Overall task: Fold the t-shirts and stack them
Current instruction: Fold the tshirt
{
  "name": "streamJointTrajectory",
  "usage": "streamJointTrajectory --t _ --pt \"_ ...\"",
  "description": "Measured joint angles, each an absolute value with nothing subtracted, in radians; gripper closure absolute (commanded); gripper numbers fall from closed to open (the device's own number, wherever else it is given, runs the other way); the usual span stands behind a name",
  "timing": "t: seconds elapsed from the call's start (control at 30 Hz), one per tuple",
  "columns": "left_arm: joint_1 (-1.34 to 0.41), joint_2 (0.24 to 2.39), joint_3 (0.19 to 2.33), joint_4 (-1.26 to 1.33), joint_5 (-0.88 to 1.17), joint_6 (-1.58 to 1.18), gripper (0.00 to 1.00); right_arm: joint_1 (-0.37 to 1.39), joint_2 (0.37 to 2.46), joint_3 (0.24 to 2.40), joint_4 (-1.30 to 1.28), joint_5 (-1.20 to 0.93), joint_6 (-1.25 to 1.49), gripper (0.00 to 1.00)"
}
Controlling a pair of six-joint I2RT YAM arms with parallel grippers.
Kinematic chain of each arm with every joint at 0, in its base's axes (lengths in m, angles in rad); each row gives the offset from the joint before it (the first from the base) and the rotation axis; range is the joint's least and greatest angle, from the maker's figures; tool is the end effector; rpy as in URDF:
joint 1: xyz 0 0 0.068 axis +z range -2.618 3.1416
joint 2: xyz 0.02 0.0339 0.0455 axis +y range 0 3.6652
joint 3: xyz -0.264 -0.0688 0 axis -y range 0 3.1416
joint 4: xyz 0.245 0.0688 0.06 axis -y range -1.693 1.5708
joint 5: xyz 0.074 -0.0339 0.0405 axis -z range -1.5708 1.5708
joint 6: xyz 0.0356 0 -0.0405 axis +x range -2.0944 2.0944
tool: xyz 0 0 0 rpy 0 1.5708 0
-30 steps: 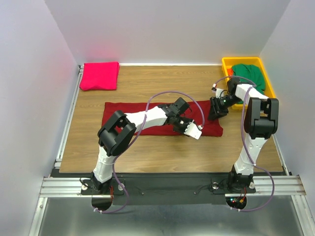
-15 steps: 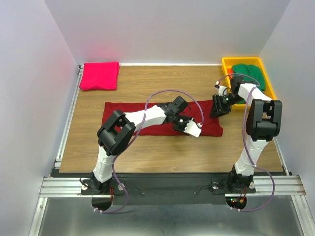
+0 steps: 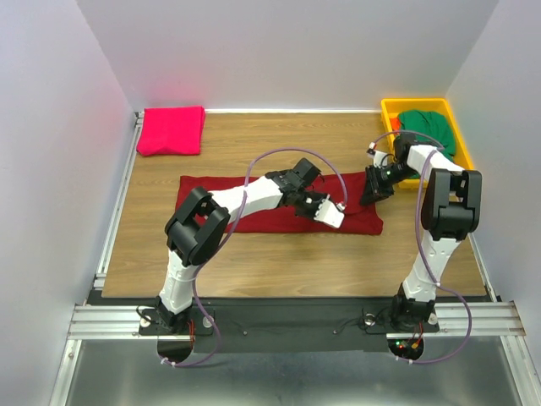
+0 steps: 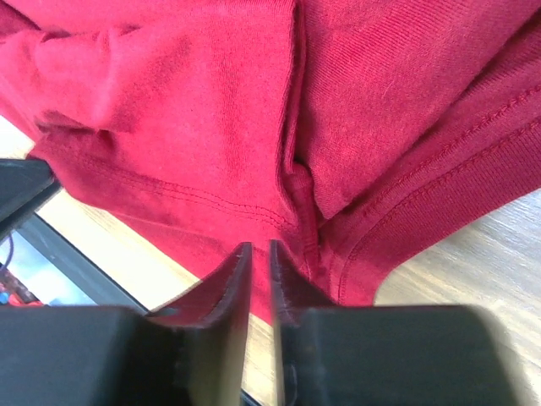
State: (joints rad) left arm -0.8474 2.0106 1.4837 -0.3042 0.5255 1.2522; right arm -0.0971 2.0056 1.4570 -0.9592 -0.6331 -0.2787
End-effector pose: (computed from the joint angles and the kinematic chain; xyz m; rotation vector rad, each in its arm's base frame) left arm 0.2812 -0.3454 0.2036 2.1029 0.9318 -0.4245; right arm 0.3783 -0.0157 0.1739 -0.2855 2.8141 0.8935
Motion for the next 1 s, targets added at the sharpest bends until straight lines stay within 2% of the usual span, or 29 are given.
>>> streamJointTrajectory --t 0.07,0.2,0.23,0.3,0.43,0.67,0.77,0.8,0.87,1.0 --pt "-0.841 2.011 1.491 -0.301 0.523 1.245 0.71 -0.097 2.006 1.457 -0.959 -0.634 -0.276 0.99" --pt "-0.829 2.011 1.51 -0.282 0.522 1.229 0.75 -0.097 2.006 1.458 -0.959 -0.638 -0.27 0.99" --pt "-0.827 2.011 1.514 -0.278 0.521 1.226 0.8 -0.097 2.006 1.459 -0.959 -0.64 -0.269 1.0" --pt "-0.824 2.011 1.517 -0.273 0.519 1.224 0.82 -0.097 2.006 1.461 -0.959 -0.646 -0.267 0.99" --pt "-0.823 2.012 1.518 -0.273 0.517 1.222 1.0 -0.097 2.008 1.472 -0.959 -0.659 -0.265 0.99" --pt "-0.819 2.014 1.527 -0.281 0.514 1.221 1.0 -0.097 2.016 1.515 -0.96 -0.677 -0.257 0.99" --pt "-0.807 2.014 1.551 -0.295 0.52 1.213 1.0 -0.097 2.022 1.552 -0.961 -0.685 -0.256 0.71" --pt "-0.799 2.015 1.566 -0.3 0.523 1.209 1.0 -0.097 2.023 1.562 -0.961 -0.685 -0.251 0.53" --pt "-0.783 2.015 1.591 -0.305 0.526 1.203 1.0 -0.097 2.023 1.591 -0.962 -0.691 -0.259 0.46" --pt "-0.739 2.032 1.662 -0.311 0.531 1.192 1.0 -0.099 2.023 1.631 -0.959 -0.694 -0.263 0.45"
